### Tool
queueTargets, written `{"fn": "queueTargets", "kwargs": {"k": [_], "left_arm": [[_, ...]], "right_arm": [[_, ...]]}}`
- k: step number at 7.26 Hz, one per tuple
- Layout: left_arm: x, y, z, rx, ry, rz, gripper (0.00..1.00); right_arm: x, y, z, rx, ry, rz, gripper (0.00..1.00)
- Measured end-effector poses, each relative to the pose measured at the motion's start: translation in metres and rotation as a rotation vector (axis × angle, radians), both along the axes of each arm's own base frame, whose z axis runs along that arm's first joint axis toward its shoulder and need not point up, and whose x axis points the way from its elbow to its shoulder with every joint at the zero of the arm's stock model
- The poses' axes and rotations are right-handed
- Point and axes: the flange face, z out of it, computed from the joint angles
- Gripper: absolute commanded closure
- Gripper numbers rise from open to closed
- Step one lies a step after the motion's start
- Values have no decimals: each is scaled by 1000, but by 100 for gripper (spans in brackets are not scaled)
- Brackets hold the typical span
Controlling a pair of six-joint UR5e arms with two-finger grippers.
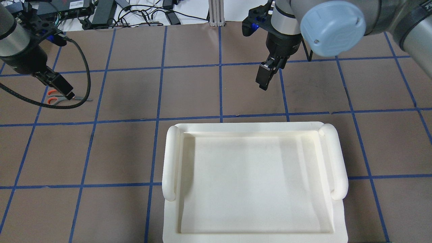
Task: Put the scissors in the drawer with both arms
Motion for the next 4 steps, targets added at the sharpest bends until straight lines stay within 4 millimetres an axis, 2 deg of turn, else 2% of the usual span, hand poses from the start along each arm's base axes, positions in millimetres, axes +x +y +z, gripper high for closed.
{"fn": "queueTargets", "kwargs": {"k": [2,4], "left_arm": [[53,-15,-31,9,15,-168,0],[96,-29,-66,1,43,-306,0]], "right_arm": [[10,24,1,163,31,65,0],[16,29,10,196,32,81,0]]}}
